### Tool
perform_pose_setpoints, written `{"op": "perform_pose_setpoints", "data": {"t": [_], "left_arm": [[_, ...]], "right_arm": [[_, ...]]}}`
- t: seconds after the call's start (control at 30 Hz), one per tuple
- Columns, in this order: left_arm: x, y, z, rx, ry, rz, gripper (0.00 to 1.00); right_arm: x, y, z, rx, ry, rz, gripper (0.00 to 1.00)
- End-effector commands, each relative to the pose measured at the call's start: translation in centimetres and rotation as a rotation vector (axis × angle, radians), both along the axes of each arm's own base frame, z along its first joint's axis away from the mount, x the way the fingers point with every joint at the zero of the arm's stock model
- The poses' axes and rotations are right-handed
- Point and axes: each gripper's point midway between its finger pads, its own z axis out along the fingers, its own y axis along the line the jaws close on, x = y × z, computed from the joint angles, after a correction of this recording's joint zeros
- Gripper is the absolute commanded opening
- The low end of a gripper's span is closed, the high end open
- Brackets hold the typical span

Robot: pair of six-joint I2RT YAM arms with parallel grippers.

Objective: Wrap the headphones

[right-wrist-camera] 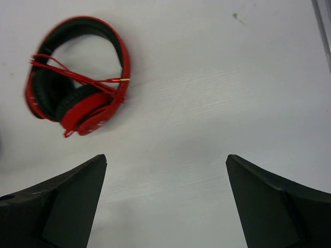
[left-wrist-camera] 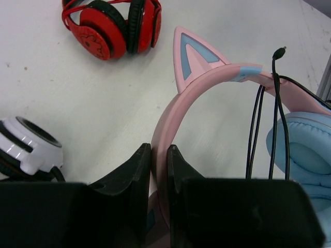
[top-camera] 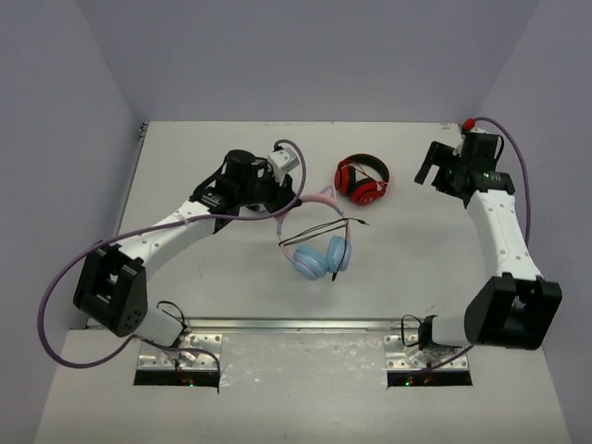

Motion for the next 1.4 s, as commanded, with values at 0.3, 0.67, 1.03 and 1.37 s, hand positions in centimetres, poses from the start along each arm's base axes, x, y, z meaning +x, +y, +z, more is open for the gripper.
{"op": "perform_pose_setpoints", "data": {"t": [0.3, 0.67, 1.03, 1.37], "left_arm": [[0.4, -4.7, -7.1, 0.016, 0.166, -0.404, 0.02], [0.7, -5.6, -11.5, 0.018, 0.245, -0.401, 0.07], [1.0, -5.1, -15.1, 0.063, 0.303, -0.286, 0.17], [1.1, -5.0, -15.6, 0.077, 0.316, -0.282, 0.36]], "right_arm": [[-6.1, 9.4, 7.2, 0.32, -0.32, 0.297, 0.99], [-8.4, 11.5, 5.9, 0.389, -0.347, 0.404, 0.99], [-8.9, 11.8, 6.2, 0.389, -0.362, 0.429, 0.99], [-9.1, 12.1, 6.4, 0.402, -0.372, 0.443, 0.99]]}}
